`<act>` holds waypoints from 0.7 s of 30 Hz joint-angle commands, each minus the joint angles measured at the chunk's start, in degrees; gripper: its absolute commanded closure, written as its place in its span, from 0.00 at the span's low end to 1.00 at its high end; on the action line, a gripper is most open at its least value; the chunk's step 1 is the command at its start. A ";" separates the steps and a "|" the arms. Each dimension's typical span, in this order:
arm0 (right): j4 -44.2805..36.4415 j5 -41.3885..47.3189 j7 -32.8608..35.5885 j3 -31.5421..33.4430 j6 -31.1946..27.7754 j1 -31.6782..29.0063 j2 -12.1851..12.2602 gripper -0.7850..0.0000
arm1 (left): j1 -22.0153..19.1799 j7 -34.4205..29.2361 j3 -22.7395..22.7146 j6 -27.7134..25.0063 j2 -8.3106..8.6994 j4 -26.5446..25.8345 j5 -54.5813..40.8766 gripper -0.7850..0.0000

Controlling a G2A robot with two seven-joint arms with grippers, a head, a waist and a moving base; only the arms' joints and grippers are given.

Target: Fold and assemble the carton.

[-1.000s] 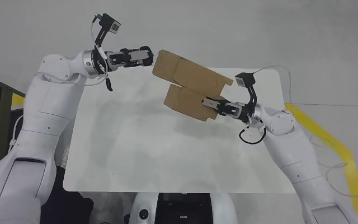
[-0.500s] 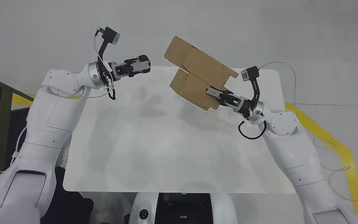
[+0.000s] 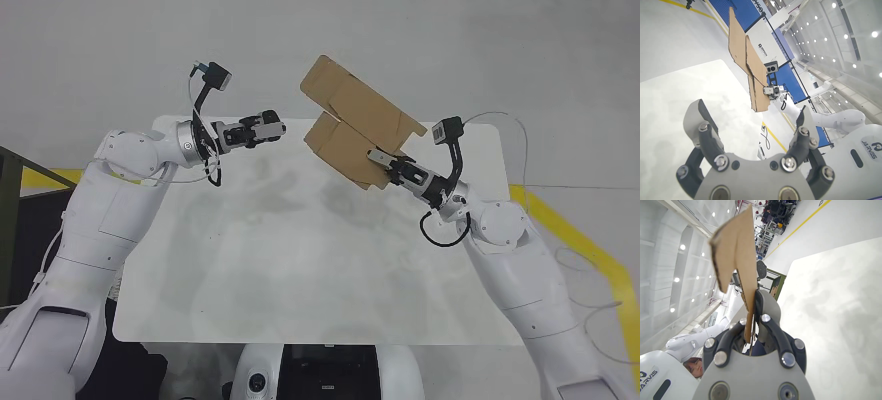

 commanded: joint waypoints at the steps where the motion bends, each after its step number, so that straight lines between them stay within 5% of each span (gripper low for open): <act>1: 0.00 0.00 0.00 0.00 0.00 0.00 0.00 1.00 | 0.00 0.00 0.00 0.00 0.00 0.00 0.00 0.00; 10: -0.18 0.07 -0.60 -0.04 0.31 -0.28 -0.04 1.00 | 1.33 2.79 -0.10 0.93 -0.09 -1.28 0.51 0.00; 21: -3.20 2.14 -17.10 -3.39 9.38 -2.36 -2.02 1.00 | 7.89 12.50 2.07 6.50 -1.10 -7.68 1.88 0.00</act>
